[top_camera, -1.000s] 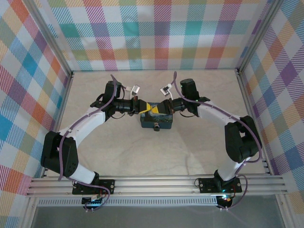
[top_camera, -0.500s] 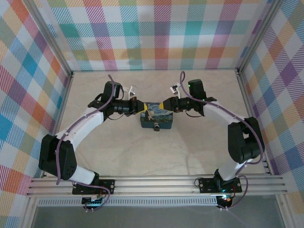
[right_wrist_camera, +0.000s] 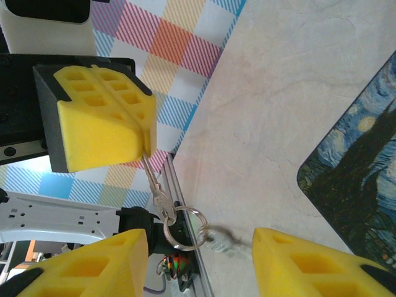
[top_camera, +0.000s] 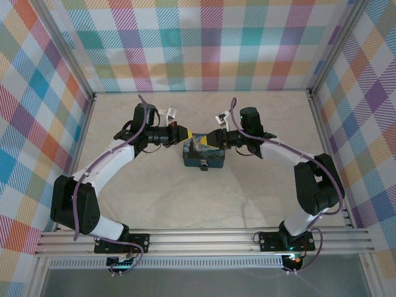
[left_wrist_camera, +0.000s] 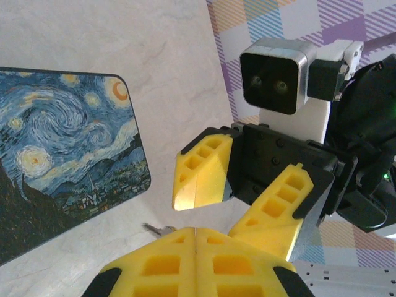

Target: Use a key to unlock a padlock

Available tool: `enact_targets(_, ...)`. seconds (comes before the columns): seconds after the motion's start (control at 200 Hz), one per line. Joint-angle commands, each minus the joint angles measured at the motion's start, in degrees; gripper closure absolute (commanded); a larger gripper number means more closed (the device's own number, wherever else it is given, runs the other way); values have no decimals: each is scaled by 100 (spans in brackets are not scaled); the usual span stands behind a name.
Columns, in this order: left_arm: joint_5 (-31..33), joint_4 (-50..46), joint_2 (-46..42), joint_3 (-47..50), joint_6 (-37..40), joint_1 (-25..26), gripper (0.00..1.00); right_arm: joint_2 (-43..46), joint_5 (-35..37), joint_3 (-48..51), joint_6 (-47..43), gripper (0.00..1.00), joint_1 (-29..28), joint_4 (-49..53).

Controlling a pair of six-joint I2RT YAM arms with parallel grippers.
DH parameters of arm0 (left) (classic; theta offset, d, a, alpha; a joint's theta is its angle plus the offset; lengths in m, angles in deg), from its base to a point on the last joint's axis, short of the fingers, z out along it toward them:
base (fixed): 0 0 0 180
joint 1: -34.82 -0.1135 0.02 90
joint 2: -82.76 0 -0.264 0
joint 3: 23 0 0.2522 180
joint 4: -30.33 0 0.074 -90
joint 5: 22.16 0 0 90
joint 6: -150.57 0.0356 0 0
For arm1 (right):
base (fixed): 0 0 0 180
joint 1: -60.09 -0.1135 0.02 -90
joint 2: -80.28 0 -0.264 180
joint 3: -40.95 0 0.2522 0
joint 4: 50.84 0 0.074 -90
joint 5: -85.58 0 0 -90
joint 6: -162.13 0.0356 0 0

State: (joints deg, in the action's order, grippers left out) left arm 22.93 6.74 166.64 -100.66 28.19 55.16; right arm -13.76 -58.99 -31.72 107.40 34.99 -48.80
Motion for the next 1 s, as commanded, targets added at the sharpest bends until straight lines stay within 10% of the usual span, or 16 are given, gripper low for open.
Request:
enact_targets(0.0,-60,268,37,-52,-111,-39,100,-9,56,34,252,53,-113,-516)
enact_targets(0.995,-154,823,-8,160,-495,-83,100,-92,-6,275,1174,76,-324,-1852)
